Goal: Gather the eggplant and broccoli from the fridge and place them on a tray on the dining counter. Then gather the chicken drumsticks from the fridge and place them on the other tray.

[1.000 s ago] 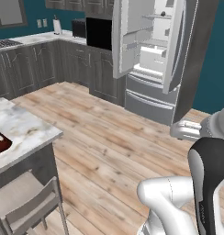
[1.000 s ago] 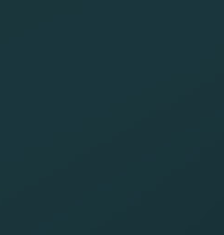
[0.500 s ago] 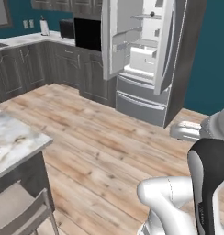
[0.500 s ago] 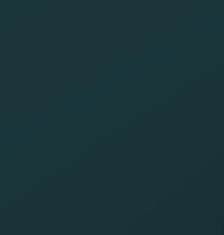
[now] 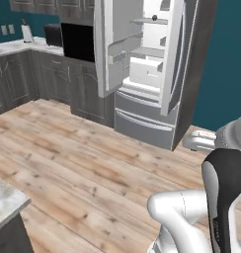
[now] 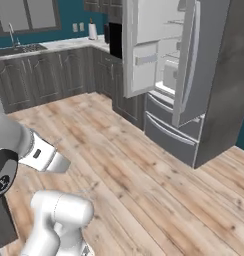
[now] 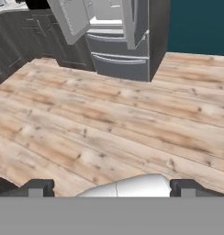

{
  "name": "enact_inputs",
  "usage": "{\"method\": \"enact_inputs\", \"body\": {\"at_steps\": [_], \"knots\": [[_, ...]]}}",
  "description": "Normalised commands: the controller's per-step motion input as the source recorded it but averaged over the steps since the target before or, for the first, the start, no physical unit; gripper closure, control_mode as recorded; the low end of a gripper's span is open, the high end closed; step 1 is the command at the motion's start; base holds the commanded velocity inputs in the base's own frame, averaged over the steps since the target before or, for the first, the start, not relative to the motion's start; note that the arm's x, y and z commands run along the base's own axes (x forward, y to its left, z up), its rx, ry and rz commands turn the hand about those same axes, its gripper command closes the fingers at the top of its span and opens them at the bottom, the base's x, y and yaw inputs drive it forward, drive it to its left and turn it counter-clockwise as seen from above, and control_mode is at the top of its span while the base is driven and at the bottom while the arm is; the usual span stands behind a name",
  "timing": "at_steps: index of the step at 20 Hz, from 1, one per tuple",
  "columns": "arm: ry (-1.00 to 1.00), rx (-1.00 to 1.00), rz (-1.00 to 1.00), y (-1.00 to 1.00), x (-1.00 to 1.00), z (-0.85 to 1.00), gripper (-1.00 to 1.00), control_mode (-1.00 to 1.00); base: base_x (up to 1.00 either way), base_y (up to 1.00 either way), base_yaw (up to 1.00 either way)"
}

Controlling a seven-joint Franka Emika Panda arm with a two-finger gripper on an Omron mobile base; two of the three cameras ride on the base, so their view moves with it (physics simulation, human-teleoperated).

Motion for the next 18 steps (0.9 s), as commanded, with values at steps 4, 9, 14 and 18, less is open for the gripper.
{"method": "enact_inputs", "body": {"at_steps": [4,9,14,18], "knots": [[0.00,0.00,0.00,0.00,0.00,0.00,-1.00,1.00,1.00,-0.03,-0.18],[0.00,0.00,0.00,0.00,0.00,0.00,-1.00,1.00,1.00,0.00,-0.21],[0.00,0.00,0.00,0.00,0.00,0.00,-1.00,1.00,0.96,0.01,-0.23],[0.00,0.00,0.00,0.00,0.00,0.00,-1.00,1.00,0.98,0.14,-0.24]]}}
